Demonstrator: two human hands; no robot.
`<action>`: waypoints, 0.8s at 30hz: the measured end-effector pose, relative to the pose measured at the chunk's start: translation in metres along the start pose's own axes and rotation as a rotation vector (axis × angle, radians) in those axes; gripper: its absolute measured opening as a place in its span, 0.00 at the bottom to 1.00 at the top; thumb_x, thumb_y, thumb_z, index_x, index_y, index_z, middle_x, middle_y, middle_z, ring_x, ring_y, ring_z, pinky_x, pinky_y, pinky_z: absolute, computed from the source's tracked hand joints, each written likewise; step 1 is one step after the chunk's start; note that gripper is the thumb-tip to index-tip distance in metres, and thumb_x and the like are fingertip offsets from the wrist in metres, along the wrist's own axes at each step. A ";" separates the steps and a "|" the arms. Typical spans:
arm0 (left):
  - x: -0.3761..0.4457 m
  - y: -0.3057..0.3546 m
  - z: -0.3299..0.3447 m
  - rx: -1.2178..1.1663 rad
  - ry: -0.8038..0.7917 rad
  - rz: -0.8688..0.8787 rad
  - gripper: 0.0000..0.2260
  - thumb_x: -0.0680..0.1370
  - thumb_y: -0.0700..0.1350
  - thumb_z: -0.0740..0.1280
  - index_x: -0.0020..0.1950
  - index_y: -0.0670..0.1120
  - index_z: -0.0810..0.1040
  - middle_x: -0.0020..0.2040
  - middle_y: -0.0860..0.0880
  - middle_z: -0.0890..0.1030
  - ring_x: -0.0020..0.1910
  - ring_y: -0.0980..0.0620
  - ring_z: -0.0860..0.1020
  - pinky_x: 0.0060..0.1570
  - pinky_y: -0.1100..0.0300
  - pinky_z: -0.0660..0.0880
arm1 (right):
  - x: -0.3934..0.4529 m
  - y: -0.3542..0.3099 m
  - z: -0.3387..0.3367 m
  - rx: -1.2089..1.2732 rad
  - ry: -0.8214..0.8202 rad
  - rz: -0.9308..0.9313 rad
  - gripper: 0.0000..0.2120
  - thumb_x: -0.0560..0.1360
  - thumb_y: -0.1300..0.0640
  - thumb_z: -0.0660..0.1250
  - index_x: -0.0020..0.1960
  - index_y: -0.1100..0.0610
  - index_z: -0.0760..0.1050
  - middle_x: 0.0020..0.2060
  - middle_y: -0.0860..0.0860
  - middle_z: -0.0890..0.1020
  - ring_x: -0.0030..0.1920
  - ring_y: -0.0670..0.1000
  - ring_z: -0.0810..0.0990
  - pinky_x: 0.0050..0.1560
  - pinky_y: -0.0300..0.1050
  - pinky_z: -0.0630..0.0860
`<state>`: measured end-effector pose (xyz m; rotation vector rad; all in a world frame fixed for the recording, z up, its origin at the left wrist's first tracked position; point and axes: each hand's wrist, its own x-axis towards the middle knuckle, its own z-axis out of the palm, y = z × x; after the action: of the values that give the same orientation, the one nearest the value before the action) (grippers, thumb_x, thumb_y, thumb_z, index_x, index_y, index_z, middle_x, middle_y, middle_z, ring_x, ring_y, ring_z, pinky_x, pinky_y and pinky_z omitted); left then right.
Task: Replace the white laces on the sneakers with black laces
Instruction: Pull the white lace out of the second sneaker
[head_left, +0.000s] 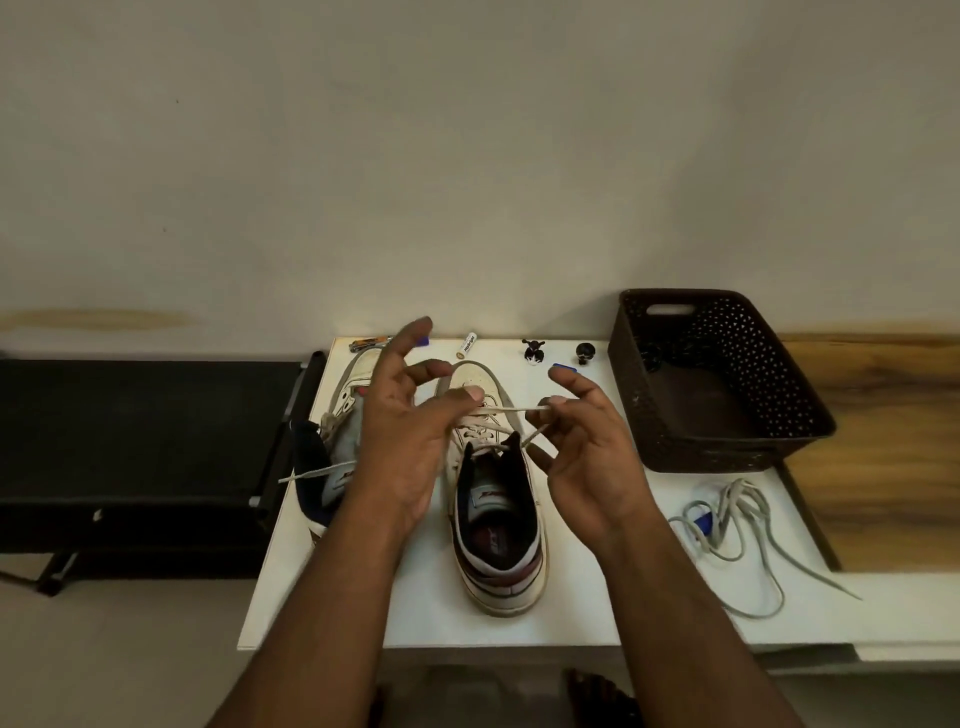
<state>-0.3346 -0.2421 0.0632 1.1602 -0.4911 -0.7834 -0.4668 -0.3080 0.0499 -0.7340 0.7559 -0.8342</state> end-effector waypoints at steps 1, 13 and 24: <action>0.002 0.005 -0.005 -0.033 -0.025 -0.007 0.32 0.69 0.27 0.71 0.65 0.54 0.75 0.50 0.44 0.74 0.45 0.51 0.77 0.39 0.58 0.78 | 0.000 -0.001 0.000 0.024 -0.014 0.015 0.12 0.76 0.64 0.61 0.51 0.50 0.78 0.32 0.48 0.78 0.39 0.46 0.77 0.49 0.50 0.67; 0.001 0.028 -0.051 0.780 -0.051 0.205 0.12 0.72 0.55 0.73 0.55 0.63 0.79 0.39 0.49 0.81 0.38 0.53 0.81 0.42 0.59 0.78 | -0.003 -0.026 -0.015 0.067 0.074 -0.001 0.08 0.70 0.49 0.69 0.45 0.51 0.80 0.27 0.45 0.72 0.36 0.45 0.73 0.51 0.48 0.69; -0.005 0.027 -0.030 0.996 0.513 0.897 0.08 0.78 0.49 0.70 0.53 0.46 0.82 0.51 0.45 0.77 0.52 0.46 0.73 0.51 0.55 0.65 | 0.002 -0.031 -0.019 -0.098 0.252 -0.174 0.06 0.78 0.59 0.65 0.43 0.55 0.77 0.34 0.51 0.79 0.38 0.49 0.79 0.51 0.51 0.75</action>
<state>-0.3089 -0.2148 0.0782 1.7466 -0.9016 0.6266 -0.4930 -0.3294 0.0642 -0.7989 0.9733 -1.0667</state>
